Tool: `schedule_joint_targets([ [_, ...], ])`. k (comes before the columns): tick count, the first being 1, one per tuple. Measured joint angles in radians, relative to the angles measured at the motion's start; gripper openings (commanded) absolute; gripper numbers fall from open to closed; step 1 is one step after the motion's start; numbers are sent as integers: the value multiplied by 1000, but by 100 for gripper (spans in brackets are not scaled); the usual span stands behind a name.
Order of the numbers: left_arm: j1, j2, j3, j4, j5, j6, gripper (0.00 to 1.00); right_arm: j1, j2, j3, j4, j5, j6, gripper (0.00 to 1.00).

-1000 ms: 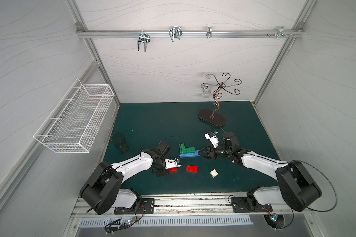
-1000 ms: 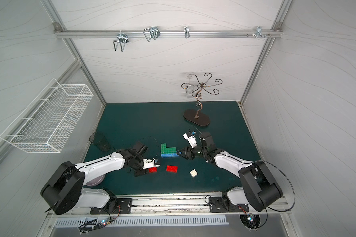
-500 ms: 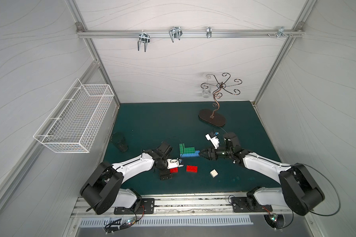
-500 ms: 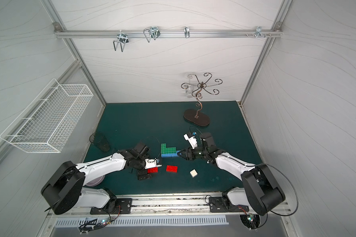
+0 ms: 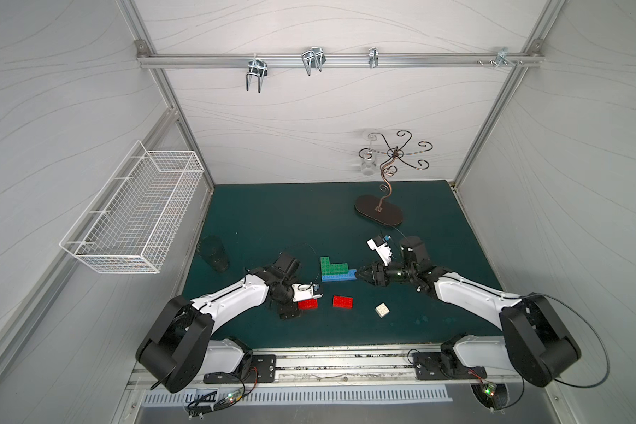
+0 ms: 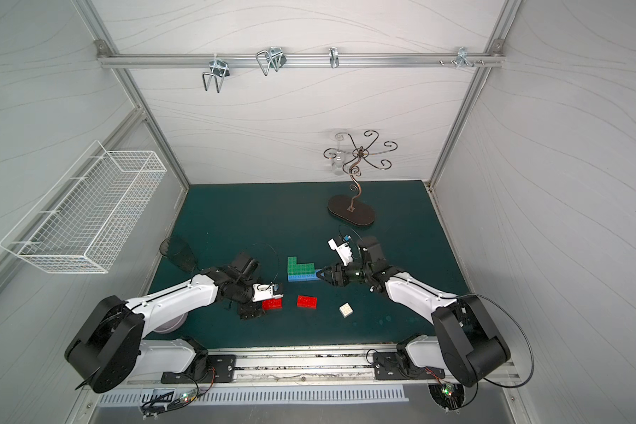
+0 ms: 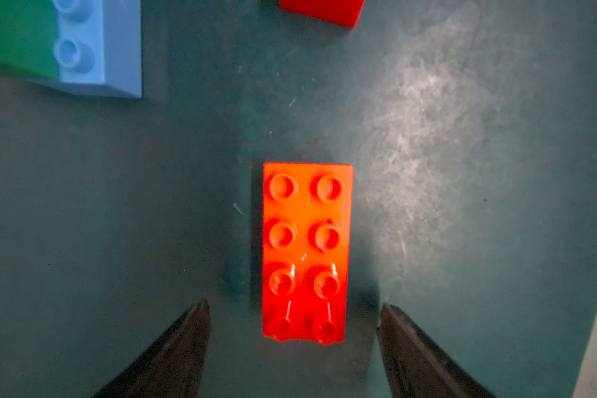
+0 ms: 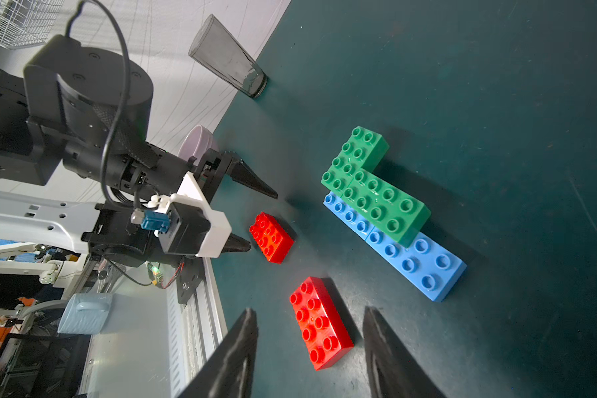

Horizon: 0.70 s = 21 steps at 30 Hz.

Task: Assemble a small pinwheel with lego
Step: Pick up the lego brick from the center of the board.

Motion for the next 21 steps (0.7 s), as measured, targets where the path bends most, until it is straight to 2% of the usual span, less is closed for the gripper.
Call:
schedule_joint_targets([
  [2, 0, 0, 0, 3, 13, -2, 74, 0, 0, 0, 0, 0, 0, 52],
  [13, 5, 15, -6, 5, 42, 4, 58, 0, 0, 0, 0, -1, 0, 52],
  [14, 5, 21, -6, 5, 42, 3, 54, 0, 0, 0, 0, -1, 0, 52],
  [21, 15, 32, -5, 3, 42, 1, 52, 0, 0, 1, 0, -2, 0, 52],
])
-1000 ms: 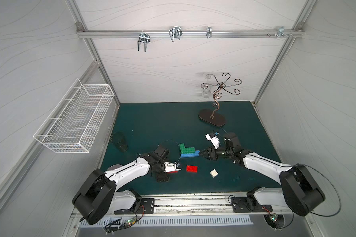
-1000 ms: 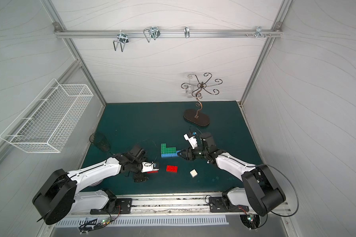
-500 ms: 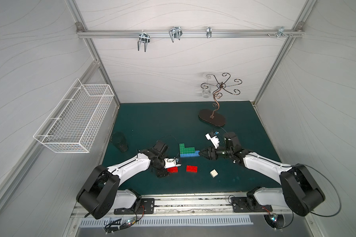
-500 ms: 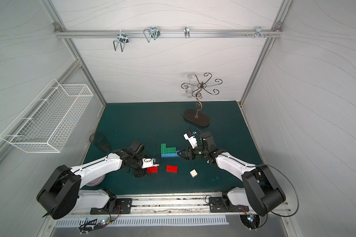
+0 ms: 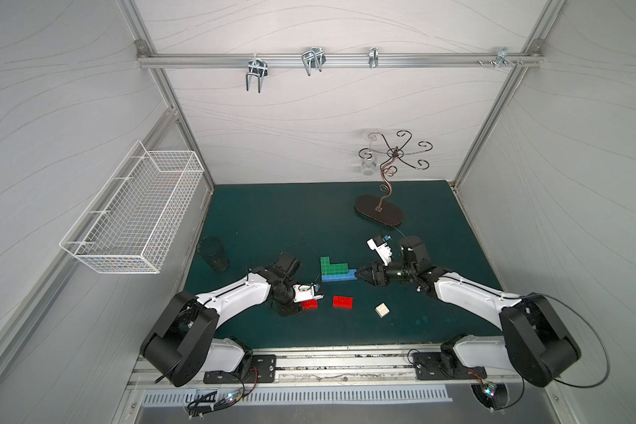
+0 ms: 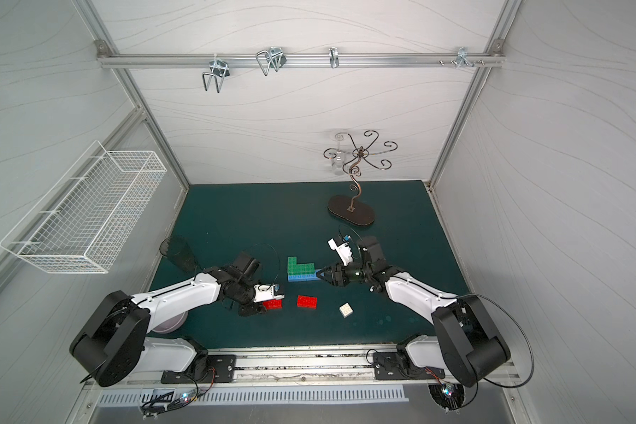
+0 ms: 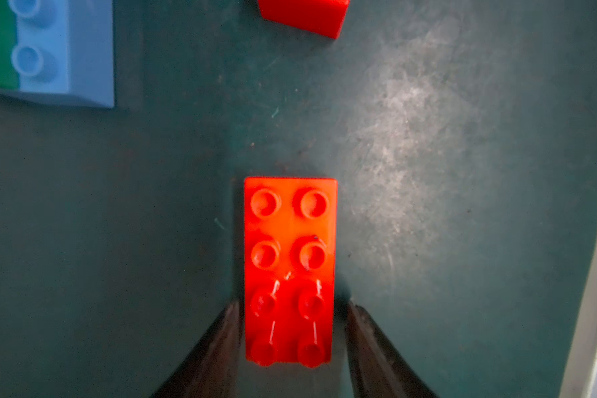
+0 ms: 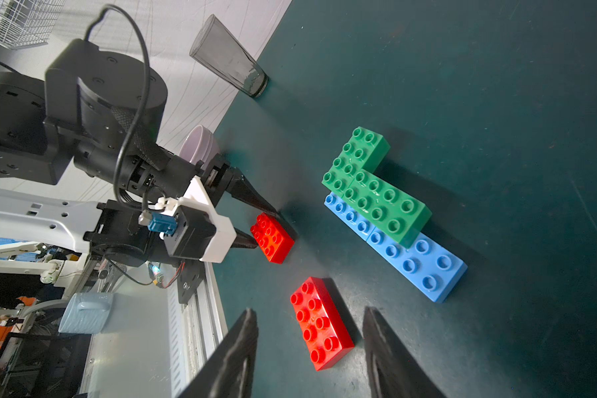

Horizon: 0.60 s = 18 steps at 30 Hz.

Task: Assemble a small pinwheel with lego
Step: Pick up the lego brick from the center of the board.

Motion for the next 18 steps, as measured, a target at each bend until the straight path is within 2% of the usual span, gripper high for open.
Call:
schedule_joint_targets([
  [8, 6, 1, 2, -5, 0, -2, 46, 0, 2, 0, 0, -6, 0, 52],
  [11, 7, 8, 10, -16, 1, -3, 33, 0, 2, 0, 0, -7, 0, 52],
  [15, 8, 10, 26, -30, 0, -15, 33, 0, 2, 0, 1, -14, 0, 52],
  [18, 8, 13, 59, -53, 2, -47, 24, 2, 2, -5, 16, -13, -1, 52],
])
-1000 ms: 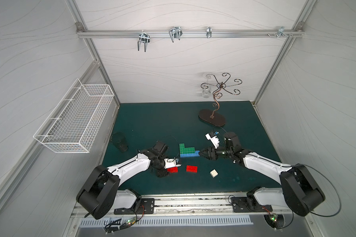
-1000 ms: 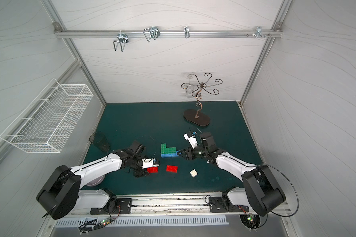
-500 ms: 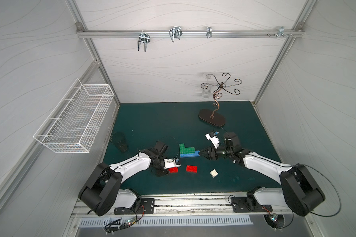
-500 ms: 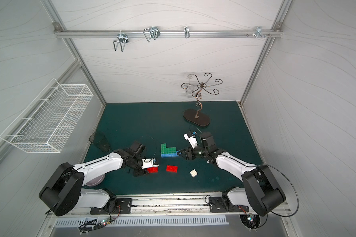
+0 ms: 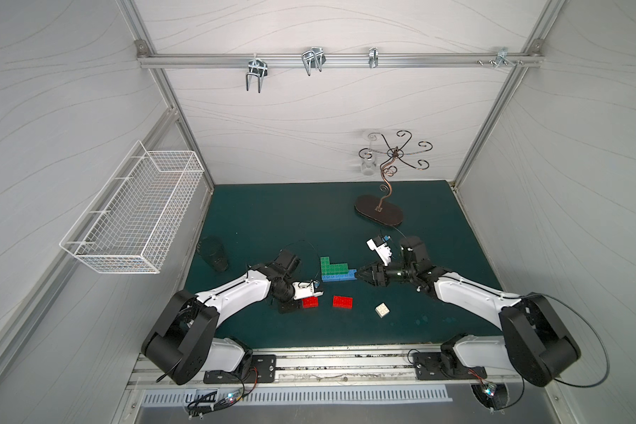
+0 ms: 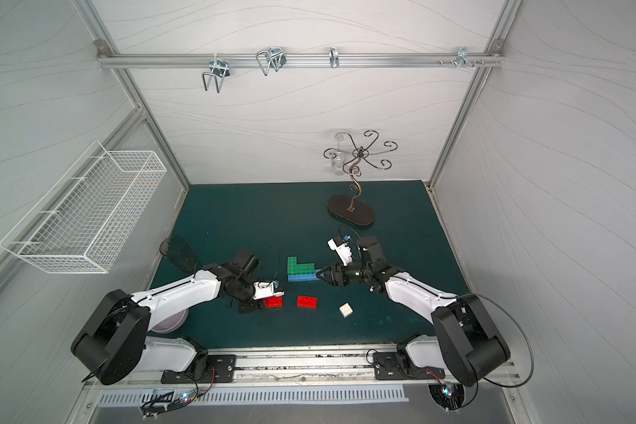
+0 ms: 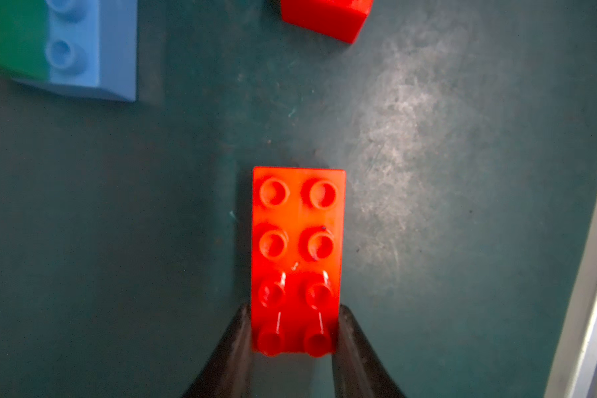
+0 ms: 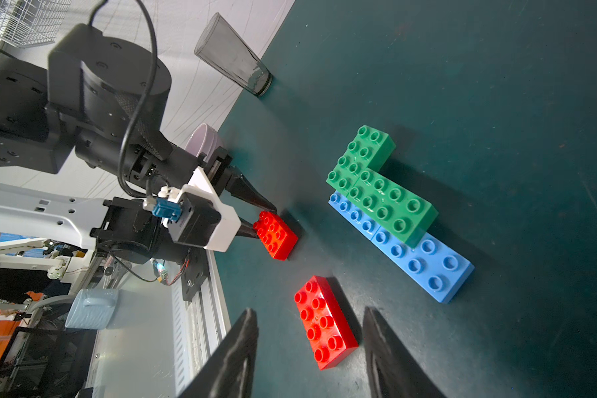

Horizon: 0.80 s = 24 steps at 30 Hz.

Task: Assemble a small pinwheel with lego
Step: Pick up the lego brick from the center of the board, then assemble the lego brick with the lego brick.

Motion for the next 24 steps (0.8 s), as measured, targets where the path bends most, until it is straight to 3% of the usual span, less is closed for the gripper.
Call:
schedule_joint_targets([
  [8, -2, -16, 79, -42, 35, -17, 21, 84, -135, -157, 176, 113, -138, 60],
  [11, -5, -2, 105, -64, 45, -22, 17, 98, -119, -150, 235, 141, -188, 58],
  [15, -5, 115, 236, -110, 56, -25, 10, 122, -69, -90, 273, 135, -277, 56],
  [19, -5, 229, 359, -132, 67, -16, 9, 212, -25, -65, 273, 137, -397, 53],
  [24, 0, 230, 361, -166, 82, 9, 16, 309, 2, -77, 245, 175, -487, 54],
])
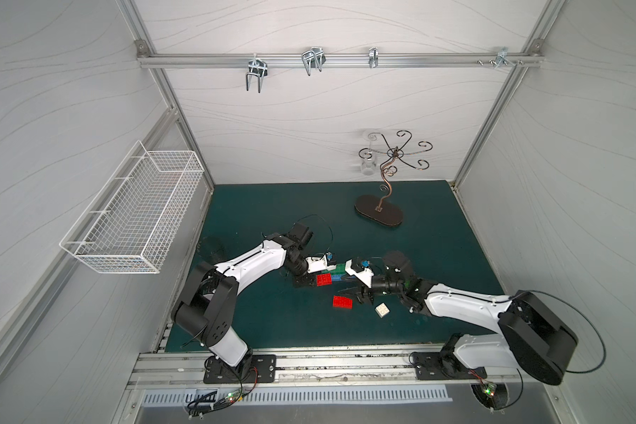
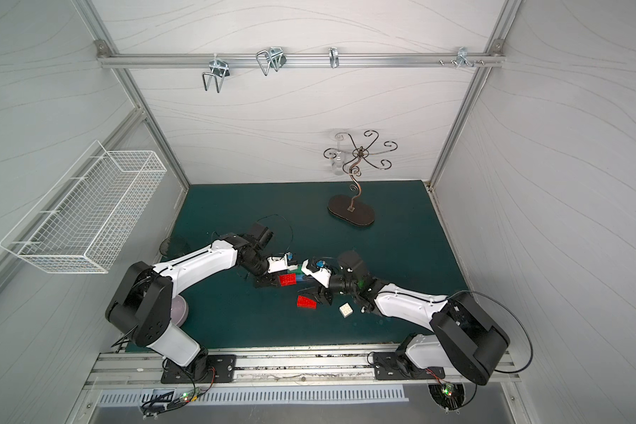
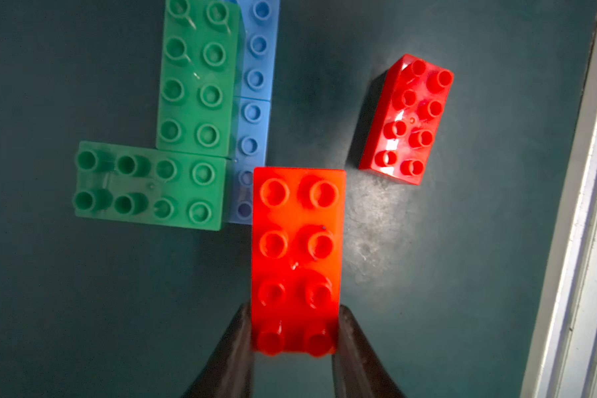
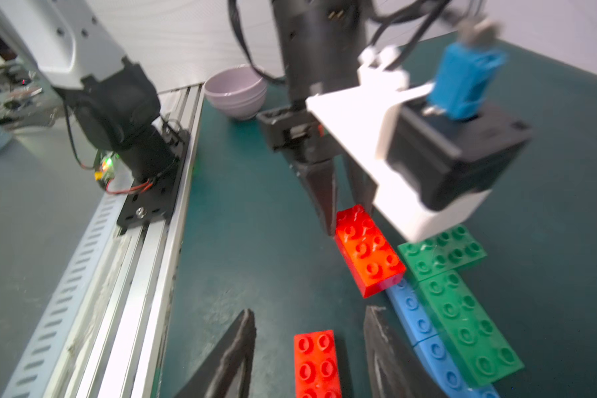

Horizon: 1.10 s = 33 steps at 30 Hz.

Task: Assemble a small pinwheel with lego
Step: Assemble the lego brick with the lego brick.

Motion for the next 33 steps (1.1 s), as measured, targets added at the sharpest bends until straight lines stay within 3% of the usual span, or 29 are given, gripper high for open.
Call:
schedule_joint_targets([
  [13, -1, 48, 71, -75, 9, 20, 13, 51, 238, 100, -18, 70, -142, 54],
  [33, -24, 108, 85, -66, -27, -2, 11, 19, 350, 107, 165, 123, -136, 54],
])
